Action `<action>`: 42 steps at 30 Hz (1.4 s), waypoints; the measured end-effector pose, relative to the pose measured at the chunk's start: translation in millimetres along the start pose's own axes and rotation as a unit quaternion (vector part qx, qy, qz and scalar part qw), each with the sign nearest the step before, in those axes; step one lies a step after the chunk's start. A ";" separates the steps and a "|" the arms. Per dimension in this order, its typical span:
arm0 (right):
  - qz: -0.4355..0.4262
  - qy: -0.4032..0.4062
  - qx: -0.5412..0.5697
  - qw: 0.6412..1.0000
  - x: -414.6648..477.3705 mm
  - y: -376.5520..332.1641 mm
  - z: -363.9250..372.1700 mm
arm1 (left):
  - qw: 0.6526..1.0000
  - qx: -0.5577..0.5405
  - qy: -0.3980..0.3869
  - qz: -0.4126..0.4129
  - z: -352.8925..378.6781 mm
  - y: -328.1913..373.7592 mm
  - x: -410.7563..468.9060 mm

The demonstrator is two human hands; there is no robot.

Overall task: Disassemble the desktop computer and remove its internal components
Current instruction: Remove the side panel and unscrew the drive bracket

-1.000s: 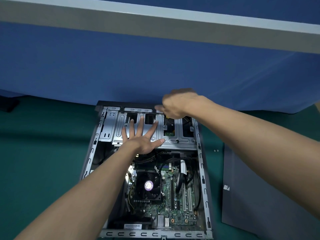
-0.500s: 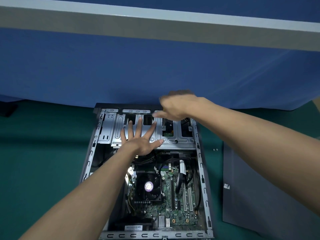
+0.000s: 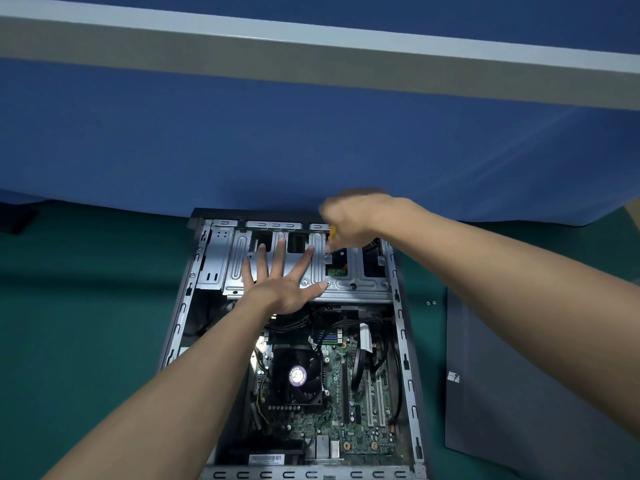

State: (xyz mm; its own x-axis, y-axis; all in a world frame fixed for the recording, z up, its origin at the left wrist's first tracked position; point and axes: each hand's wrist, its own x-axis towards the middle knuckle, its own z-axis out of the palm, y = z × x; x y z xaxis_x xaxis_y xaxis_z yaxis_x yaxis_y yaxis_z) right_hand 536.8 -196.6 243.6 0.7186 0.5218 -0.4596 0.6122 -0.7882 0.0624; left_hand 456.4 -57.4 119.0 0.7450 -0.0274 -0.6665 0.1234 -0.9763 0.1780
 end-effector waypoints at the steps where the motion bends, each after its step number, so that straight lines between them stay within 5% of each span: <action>1: 0.028 0.003 -0.009 1.000 0.6 -0.7 1.1 | 1.000 0.001 -0.001 0.000 0.5 -0.5 0.1; 7: 0.066 0.056 -0.002 0.996 3.3 -1.3 1.9 | 1.000 0.001 0.004 -0.001 1.5 -0.7 1.6; 13: -0.024 0.023 0.112 0.993 -2.5 2.5 0.0 | 1.000 -0.003 0.005 -0.001 1.0 -0.3 0.5; 18: 0.077 0.052 0.006 0.996 -1.3 -0.7 0.5 | 1.000 0.000 0.002 -0.001 0.4 -0.2 -1.0; 26: -0.015 0.013 0.060 0.998 -2.9 -1.2 -4.1 | 1.000 0.002 0.002 -0.001 -0.3 0.9 -1.8; 31: 0.081 0.019 -0.028 0.996 -3.5 -4.3 -5.7 | 1.000 0.004 0.000 -0.001 -0.6 0.3 -2.2; 42: 0.057 0.004 0.034 0.998 -5.8 -2.2 -3.2 | 1.000 0.006 0.001 -0.002 -1.0 1.6 -2.8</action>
State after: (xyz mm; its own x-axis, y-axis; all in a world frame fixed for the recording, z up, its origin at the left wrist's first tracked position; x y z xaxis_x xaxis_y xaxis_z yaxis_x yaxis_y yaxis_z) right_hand 532.4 -196.9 249.0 0.7850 0.4293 -0.4466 0.5028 -0.8627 0.0544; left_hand 455.2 -58.7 121.8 0.7464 -0.0232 -0.6651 0.1184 -0.9788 0.1671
